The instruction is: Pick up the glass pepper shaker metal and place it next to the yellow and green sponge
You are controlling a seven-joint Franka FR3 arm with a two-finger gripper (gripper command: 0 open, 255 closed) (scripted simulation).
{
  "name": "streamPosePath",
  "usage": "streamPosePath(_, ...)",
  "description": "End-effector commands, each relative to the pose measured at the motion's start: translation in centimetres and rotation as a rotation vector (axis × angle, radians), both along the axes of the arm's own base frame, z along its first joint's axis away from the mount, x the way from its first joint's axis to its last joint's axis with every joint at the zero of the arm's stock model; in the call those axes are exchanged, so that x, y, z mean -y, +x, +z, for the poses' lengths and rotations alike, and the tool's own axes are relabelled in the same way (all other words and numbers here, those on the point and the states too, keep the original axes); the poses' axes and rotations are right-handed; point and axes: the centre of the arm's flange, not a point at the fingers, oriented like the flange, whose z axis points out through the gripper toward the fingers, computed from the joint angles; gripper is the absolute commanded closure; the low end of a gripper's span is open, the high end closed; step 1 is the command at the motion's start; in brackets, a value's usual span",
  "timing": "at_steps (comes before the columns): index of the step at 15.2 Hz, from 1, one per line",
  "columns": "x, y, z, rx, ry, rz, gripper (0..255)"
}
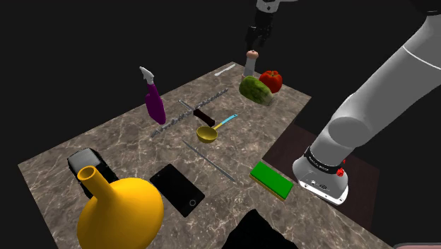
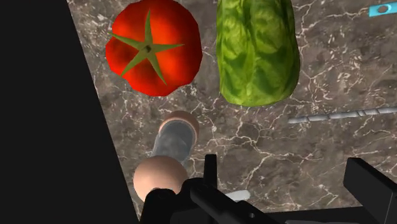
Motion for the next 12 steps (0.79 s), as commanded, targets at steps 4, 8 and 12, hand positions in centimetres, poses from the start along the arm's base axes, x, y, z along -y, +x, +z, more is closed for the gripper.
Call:
streamPosePath(4,4.7,3.6,-2.3,0.003,-0.013,-0.010,0)
streamPosePath(8,8.7,6.4,-4.0,0.006,-0.022,-0.019,0)
streamPosePath(12,11.9,8.5,-5.2,0.008,-0.029,-0.026,0)
